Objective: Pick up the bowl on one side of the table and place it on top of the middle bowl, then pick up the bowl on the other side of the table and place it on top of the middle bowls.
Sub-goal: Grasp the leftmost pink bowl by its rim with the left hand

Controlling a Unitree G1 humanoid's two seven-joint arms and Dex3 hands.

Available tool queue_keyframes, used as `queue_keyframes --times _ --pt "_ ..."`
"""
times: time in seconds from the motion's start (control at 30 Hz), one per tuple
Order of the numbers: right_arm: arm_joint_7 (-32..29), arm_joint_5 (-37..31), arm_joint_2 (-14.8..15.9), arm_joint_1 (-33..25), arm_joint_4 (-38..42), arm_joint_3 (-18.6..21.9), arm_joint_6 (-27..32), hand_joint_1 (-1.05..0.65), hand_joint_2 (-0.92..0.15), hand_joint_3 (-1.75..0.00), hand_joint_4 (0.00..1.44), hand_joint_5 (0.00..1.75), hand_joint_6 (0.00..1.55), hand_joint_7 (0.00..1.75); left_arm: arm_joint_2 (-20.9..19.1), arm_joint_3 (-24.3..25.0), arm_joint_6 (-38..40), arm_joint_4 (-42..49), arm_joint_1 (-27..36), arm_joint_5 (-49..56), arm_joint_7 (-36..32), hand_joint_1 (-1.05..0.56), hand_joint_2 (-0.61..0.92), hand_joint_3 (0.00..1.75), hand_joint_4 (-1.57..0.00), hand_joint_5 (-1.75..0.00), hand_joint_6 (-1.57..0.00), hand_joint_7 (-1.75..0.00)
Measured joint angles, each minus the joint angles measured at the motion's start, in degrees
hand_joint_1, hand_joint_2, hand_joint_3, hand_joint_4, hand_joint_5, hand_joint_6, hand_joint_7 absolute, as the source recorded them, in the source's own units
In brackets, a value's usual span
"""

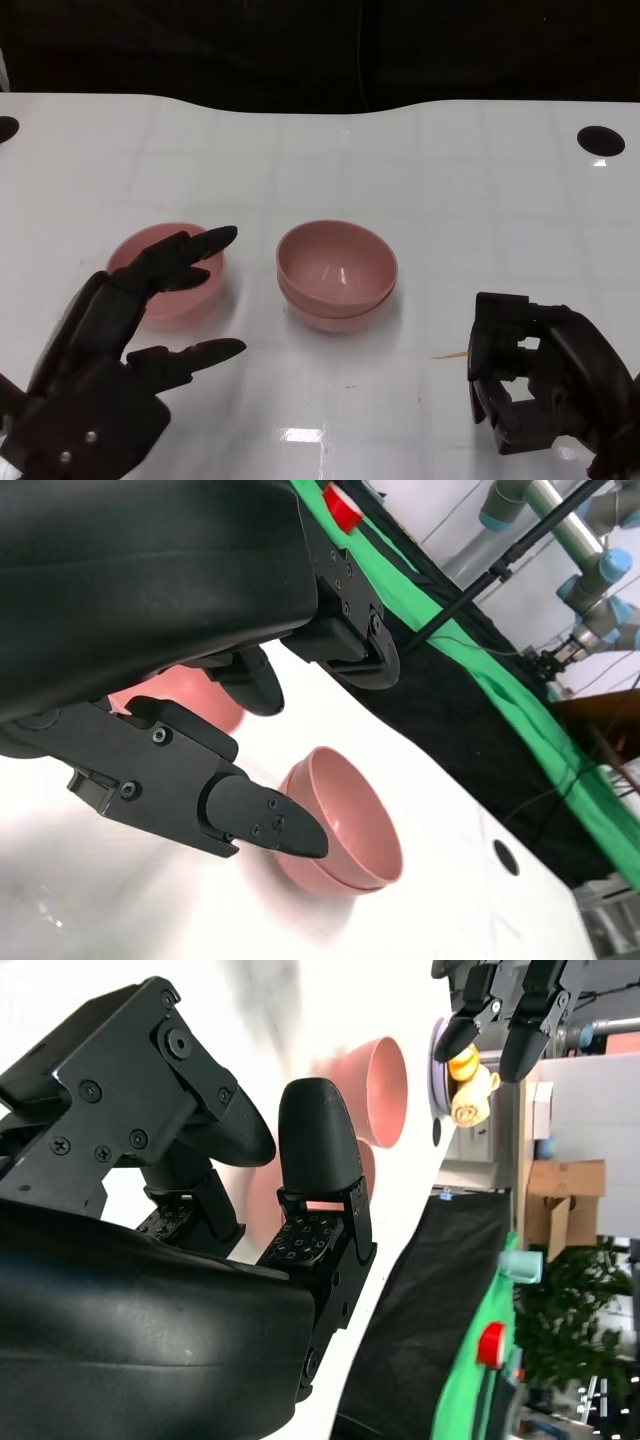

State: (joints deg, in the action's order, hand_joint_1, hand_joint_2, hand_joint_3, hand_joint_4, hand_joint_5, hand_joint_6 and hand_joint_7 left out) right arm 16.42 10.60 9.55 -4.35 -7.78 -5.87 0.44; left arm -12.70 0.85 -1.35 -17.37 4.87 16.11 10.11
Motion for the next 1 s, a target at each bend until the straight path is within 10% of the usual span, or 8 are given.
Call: queue_keyframes --times 0.47,1.0 --pt "-0.4 0.8 -2.2 -0.1 -2.7 1.1 5.9 -0.07 -0.26 -1.68 0.98 1.75 0.8 1.72 -8.7 -5.7 11.7 -6.1 -2.2 28.3 0.6 -0.5 0.86 0.0 -0.22 -0.5 -0.42 -0.01" --pt "-0.8 -0.1 -2.7 -0.1 -2.8 1.4 6.4 -0.07 -0.24 -1.69 0.96 1.75 0.82 1.65 -9.0 -16.7 19.1 13.6 -14.8 43.8 2.1 -0.53 0.85 0.0 -0.54 -0.14 -0.49 -0.01"
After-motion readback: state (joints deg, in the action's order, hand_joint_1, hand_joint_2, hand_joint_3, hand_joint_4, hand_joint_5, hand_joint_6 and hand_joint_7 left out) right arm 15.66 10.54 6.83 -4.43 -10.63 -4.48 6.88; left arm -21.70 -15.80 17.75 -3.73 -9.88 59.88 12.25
